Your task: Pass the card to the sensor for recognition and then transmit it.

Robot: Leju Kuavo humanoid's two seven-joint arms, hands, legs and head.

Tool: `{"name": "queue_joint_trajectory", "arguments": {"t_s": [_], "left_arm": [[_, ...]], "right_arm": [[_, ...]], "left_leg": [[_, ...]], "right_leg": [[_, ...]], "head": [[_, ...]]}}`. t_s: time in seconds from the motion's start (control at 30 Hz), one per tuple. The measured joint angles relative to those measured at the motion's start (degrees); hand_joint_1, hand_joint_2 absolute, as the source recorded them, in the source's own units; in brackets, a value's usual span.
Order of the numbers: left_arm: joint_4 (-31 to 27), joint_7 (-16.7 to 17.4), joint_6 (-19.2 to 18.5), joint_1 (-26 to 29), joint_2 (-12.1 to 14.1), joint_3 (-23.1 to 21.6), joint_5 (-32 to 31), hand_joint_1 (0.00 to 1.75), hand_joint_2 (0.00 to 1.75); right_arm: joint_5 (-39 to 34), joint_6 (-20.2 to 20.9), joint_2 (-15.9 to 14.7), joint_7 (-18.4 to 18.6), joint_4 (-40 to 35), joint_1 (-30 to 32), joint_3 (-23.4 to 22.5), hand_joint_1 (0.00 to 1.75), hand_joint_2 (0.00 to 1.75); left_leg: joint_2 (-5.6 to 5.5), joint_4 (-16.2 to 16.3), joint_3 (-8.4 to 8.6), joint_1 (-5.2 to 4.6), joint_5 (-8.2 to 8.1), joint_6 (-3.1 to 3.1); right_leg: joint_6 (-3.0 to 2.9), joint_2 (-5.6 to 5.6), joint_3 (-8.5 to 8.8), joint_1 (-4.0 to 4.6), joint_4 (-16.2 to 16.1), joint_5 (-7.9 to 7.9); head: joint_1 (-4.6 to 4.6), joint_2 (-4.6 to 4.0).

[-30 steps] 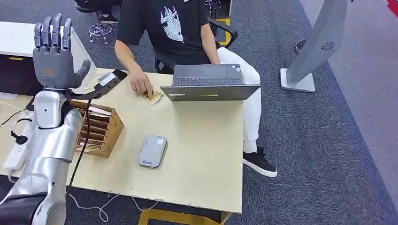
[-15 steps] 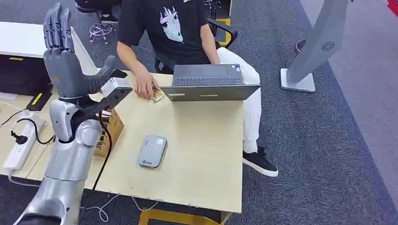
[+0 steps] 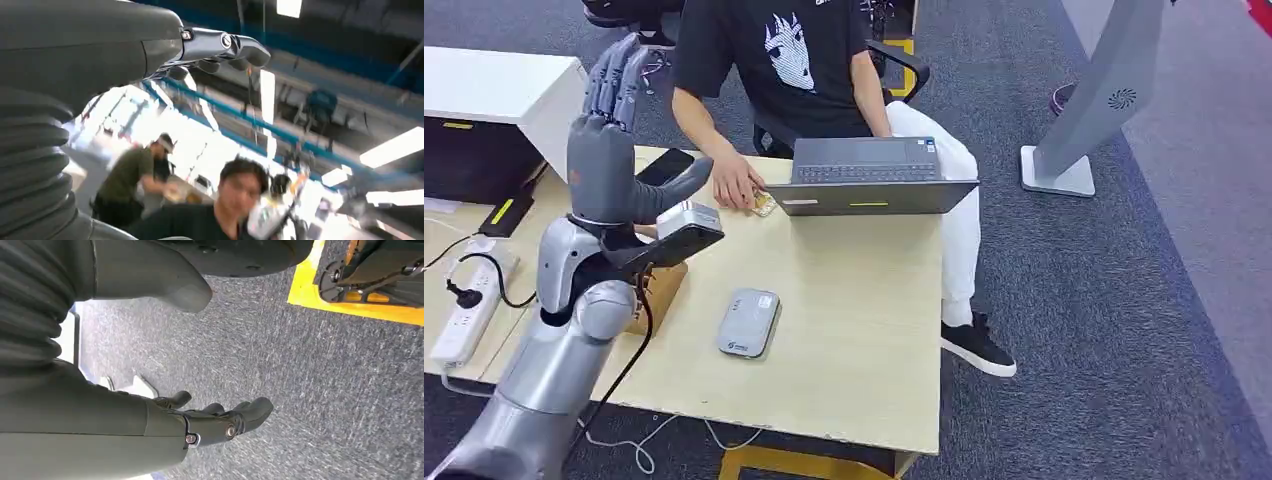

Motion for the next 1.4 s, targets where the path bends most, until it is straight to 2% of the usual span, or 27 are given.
{"name": "queue_joint_trajectory", "arguments": {"t_s": [0.03, 0.07, 0.17, 0.23, 0.27, 0.33, 0.4, 0.43, 0.47, 0.53, 0.73, 1.03, 1.4], "left_arm": [[-0.81, 0.5, -3.65, 0.25, 0.79, -0.61, 2.88, 0.0, 1.75], [-1.7, 1.65, -8.69, 0.28, 2.65, -1.46, 5.35, 0.0, 1.75], [-3.34, 4.78, -21.43, -0.25, 8.38, -3.23, 7.86, 0.0, 1.75], [-3.93, 6.12, -27.25, -1.79, 13.16, -3.98, 7.79, 0.0, 1.75], [-4.35, 6.69, -31.32, -3.45, 16.14, -4.46, 8.25, 0.0, 1.75], [-5.11, 6.99, -37.15, -6.72, 22.11, -5.68, 10.17, 0.0, 1.75], [-5.79, 7.19, -39.61, -9.83, 26.87, -6.4, 11.48, 0.0, 1.75], [-5.9, 7.21, -39.87, -10.68, 27.7, -6.51, 11.68, 0.0, 1.75], [-6.38, 7.43, -40.55, -11.66, 29.93, -6.9, 11.94, 0.0, 1.75], [-6.86, 7.78, -40.62, -12.44, 31.74, -7.36, 12.1, 0.0, 1.75], [-7.65, 8.39, -40.62, -13.8, 34.71, -8.61, 12.12, 0.0, 1.75], [-7.93, 8.41, -40.62, -14.15, 36.06, -9.9, 12.1, 0.0, 1.75], [-8.11, 8.41, -40.62, -14.28, 36.26, -10.84, 12.1, 0.0, 1.75]], "right_arm": [[-0.04, -0.15, 0.07, -0.09, 0.0, 0.1, -0.28, 0.0, 1.75], [-0.11, -0.3, 0.09, -0.22, 0.0, 0.17, -0.61, 0.0, 1.75], [-0.76, -0.31, 0.13, -0.35, 0.0, 0.27, -1.59, 0.0, 1.75], [-0.96, -0.26, 0.13, -0.35, 0.0, 0.5, -2.14, 0.0, 1.75], [-0.92, -0.22, 0.11, -0.35, 0.0, 0.63, -2.6, 0.0, 1.75], [-0.63, -0.02, 0.11, -0.35, 0.0, 0.74, -3.17, 0.0, 1.75], [-0.63, 0.13, 0.11, -0.33, 0.0, 0.8, -3.67, 0.0, 1.75], [-0.63, 0.15, 0.11, -0.33, 0.0, 0.8, -3.76, 0.0, 1.75], [-0.63, 0.22, 0.13, -0.31, 0.0, 0.77, -4.02, 0.0, 1.75], [-0.63, 0.35, 0.13, -0.31, -0.02, 0.71, -4.2, 0.0, 1.75], [-0.61, 0.48, 0.13, -0.31, -0.17, 0.72, -4.52, 0.0, 1.75], [-0.61, 0.46, 0.13, -0.31, -0.35, 0.71, -4.52, 0.0, 1.75], [-0.61, 0.46, 0.13, -0.31, -0.39, 0.7, -4.52, 0.0, 1.75]], "left_leg": [[-0.02, 0.0, 0.0, 0.0, 0.0, 0.0], [-0.03, 0.0, -0.01, 0.01, 0.0, 0.0], [0.11, -0.02, 0.0, 0.03, 0.0, -0.01], [0.14, -0.02, 0.0, 0.06, 0.0, -0.02], [0.14, -0.02, -0.01, 0.06, 0.02, -0.04], [0.16, -0.02, -0.03, 0.07, 0.03, -0.05], [0.19, -0.02, -0.03, 0.06, 0.03, -0.05], [0.17, -0.02, -0.04, 0.05, 0.03, -0.05], [0.15, -0.02, -0.04, 0.05, 0.03, -0.05], [0.15, -0.02, -0.05, 0.04, 0.02, -0.05], [0.14, -0.01, -0.07, 0.0, 0.02, -0.05], [0.12, -0.01, -0.06, 0.01, 0.02, -0.05], [0.11, -0.01, -0.07, 0.01, 0.02, -0.05]], "right_leg": [[0.0, -0.01, 0.0, 0.0, 0.0, 0.0], [0.0, -0.01, 0.0, 0.0, 0.0, 0.0], [-0.01, 0.14, -0.07, 0.01, 0.05, 0.0], [-0.02, 0.16, -0.12, 0.02, 0.08, 0.0], [-0.02, 0.18, -0.17, 0.04, 0.13, 0.0], [-0.04, 0.2, -0.21, 0.05, 0.15, -0.01], [-0.04, 0.23, -0.23, 0.05, 0.16, -0.02], [-0.04, 0.22, -0.22, 0.04, 0.16, -0.02], [-0.04, 0.2, -0.21, 0.04, 0.16, -0.03], [-0.05, 0.2, -0.2, 0.03, 0.16, -0.03], [-0.03, 0.19, -0.19, -0.01, 0.14, -0.02], [-0.03, 0.19, -0.19, 0.0, 0.14, -0.01], [-0.03, 0.17, -0.19, 0.0, 0.14, -0.01]], "head": [[0.0, 0.02], [0.02, 0.02], [0.0, 0.02], [0.0, 0.02], [0.0, 0.02], [0.0, 0.02], [-0.02, 0.02], [-0.04, 0.02], [0.0, 0.02], [-0.02, 0.02], [0.0, 0.02], [0.0, 0.02], [0.02, 0.02]]}}
